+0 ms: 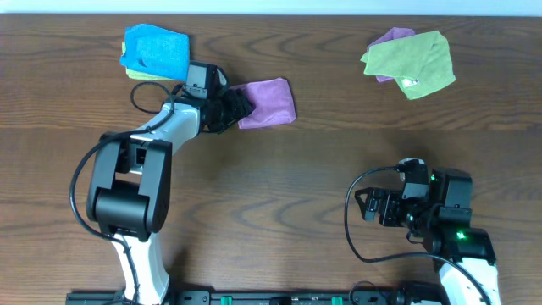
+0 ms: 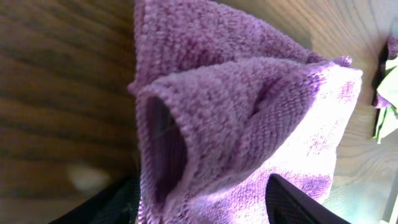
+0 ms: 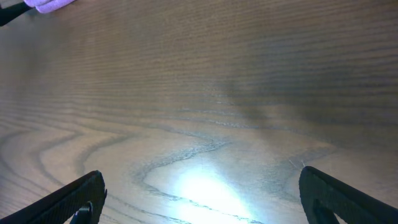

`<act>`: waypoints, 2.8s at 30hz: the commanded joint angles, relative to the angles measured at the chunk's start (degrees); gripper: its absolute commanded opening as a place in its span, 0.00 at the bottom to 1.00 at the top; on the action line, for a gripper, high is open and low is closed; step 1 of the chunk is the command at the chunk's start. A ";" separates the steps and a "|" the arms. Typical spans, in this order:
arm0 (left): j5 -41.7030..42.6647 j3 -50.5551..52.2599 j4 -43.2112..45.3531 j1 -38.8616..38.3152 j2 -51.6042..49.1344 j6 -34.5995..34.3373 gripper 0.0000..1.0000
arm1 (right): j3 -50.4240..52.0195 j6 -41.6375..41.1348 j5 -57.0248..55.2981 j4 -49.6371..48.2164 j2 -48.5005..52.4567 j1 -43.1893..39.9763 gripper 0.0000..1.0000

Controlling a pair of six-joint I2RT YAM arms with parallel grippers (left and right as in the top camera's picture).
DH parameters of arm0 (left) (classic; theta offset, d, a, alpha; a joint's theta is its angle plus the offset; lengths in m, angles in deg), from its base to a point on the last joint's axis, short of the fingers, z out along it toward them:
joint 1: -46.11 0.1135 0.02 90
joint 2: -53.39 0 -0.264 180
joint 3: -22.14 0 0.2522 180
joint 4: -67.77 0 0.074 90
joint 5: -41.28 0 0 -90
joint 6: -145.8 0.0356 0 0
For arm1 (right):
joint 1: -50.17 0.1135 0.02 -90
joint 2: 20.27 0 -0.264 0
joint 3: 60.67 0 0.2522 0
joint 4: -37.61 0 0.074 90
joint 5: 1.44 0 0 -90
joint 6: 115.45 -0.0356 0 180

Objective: Fold the cloth
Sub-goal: 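Grasp the folded purple cloth with the left gripper and lift it, then carry the purple cloth left and lower it onto the blue cloth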

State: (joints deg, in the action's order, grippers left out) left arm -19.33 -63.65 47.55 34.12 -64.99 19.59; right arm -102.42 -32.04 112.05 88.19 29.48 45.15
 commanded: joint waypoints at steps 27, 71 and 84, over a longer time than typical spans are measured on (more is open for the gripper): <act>7.08 -28.55 -6.91 4.90 -4.26 -4.96 0.06 | 0.04 -0.66 -0.13 0.07 -0.13 -0.26 0.99; 7.41 -36.61 -17.09 21.73 -6.45 6.49 0.06 | 0.04 -0.66 -0.13 0.07 -0.13 -0.26 0.99; -4.11 -36.61 -17.25 22.12 -9.03 15.91 0.06 | 0.04 -0.66 -0.15 0.07 -0.13 -0.26 0.99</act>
State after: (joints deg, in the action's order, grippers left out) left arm -18.74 -98.82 30.28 55.83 -73.39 30.98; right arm -102.42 -32.07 112.05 88.19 29.48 45.15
